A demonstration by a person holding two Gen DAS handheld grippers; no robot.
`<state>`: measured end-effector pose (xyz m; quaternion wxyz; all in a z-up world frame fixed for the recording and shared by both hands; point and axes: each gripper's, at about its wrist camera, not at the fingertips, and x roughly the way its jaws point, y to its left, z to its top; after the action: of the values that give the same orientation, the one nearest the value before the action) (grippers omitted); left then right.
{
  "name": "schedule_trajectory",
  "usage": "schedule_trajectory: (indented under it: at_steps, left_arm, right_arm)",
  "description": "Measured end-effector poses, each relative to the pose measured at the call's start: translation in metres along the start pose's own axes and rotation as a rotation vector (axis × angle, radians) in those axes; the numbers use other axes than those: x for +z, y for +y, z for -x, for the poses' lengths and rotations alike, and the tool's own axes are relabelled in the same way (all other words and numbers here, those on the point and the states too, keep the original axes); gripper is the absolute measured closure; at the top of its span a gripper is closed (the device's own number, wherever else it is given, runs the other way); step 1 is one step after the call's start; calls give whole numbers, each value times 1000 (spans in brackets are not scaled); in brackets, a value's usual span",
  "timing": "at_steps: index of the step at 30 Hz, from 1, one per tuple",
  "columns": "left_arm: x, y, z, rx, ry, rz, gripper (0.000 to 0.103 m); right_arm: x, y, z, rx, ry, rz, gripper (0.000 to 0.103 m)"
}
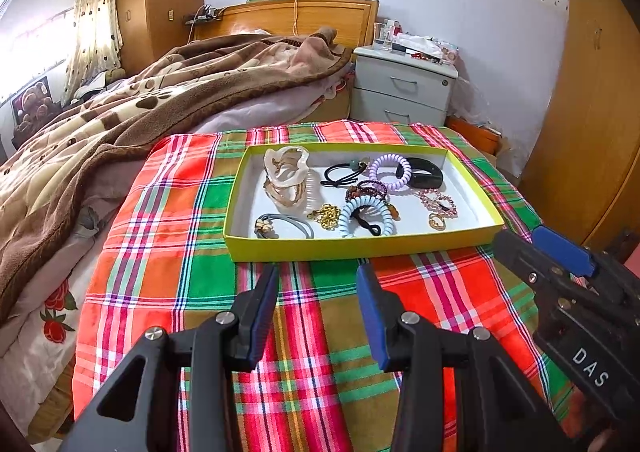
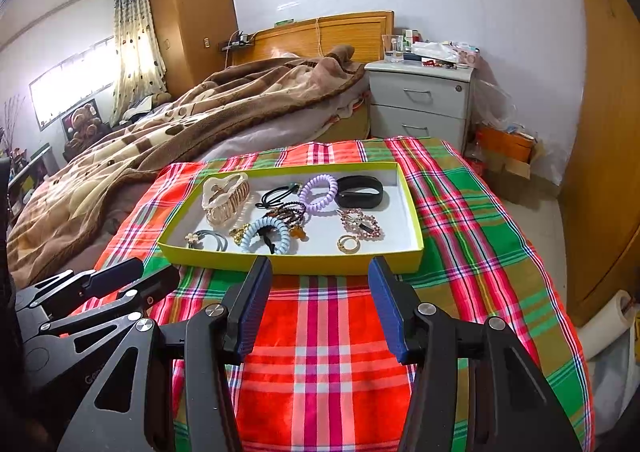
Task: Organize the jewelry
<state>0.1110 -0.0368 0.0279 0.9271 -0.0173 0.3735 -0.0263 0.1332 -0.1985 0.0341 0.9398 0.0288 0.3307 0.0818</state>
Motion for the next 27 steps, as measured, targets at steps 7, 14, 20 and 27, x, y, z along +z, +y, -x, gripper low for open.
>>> schedule_trajectory:
  at_steps: [7, 14, 20, 27]
  left_arm:
    - [1, 4, 0, 10, -1, 12, 61]
    - [2, 3, -1, 17, 4, 1, 61]
    - [1, 2, -2, 13, 11, -5, 61]
    - [1, 2, -4, 15, 16, -1, 61]
  right_arm:
    - [-1, 1, 1, -1, -1, 2, 52]
    - [0, 1, -1, -3, 5, 3, 52]
    - [0, 1, -1, -2, 5, 3, 52]
    - [0, 1, -1, -2, 5, 2, 52]
